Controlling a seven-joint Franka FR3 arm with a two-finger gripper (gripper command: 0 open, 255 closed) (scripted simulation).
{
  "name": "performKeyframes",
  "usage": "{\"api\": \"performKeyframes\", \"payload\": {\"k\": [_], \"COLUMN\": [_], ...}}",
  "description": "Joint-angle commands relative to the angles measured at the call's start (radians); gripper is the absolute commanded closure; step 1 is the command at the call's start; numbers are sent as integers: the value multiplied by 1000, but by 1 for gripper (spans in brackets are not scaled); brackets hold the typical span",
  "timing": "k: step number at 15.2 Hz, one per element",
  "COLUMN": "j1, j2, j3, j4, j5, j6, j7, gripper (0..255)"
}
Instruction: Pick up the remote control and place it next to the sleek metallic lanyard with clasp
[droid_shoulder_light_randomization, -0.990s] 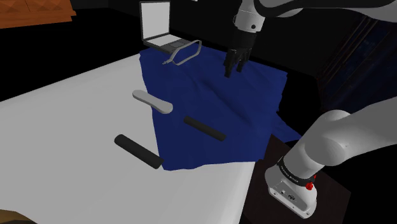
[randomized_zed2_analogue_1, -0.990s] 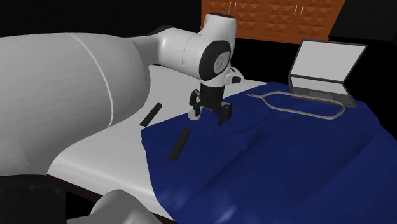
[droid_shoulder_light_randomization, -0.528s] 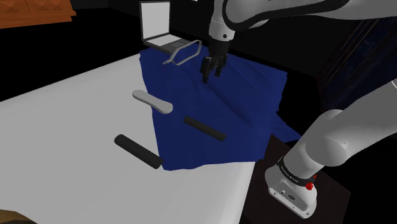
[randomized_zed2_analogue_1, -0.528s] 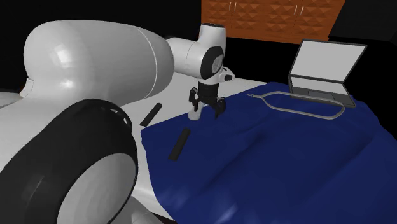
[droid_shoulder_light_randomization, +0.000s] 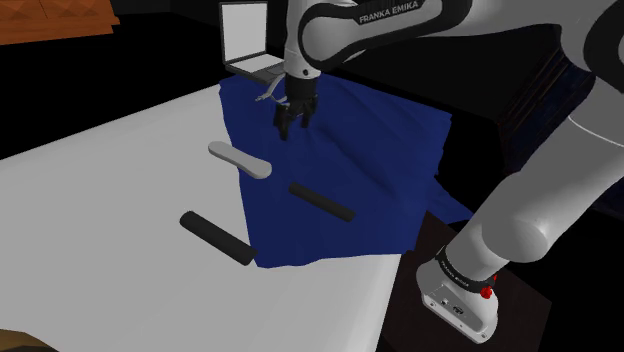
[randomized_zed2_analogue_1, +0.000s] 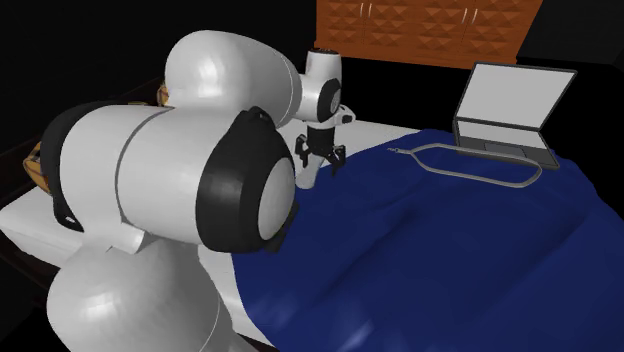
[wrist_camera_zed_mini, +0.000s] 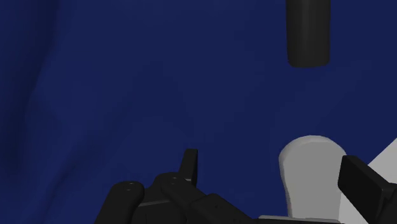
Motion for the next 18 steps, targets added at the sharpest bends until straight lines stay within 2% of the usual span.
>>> {"api": "performKeyframes", "payload": {"k": [1, 7, 12, 18], "j1": [13, 70, 135, 137], "j2": [77, 305, 504, 533], "j3": [13, 33, 30, 23], "j4": [64, 272, 490, 452], "j5": [-26, -112, -179, -189], "j6": [12, 25, 0, 66], "j7": [23, 86, 122, 128], "gripper": [0, 0, 0, 0]}}
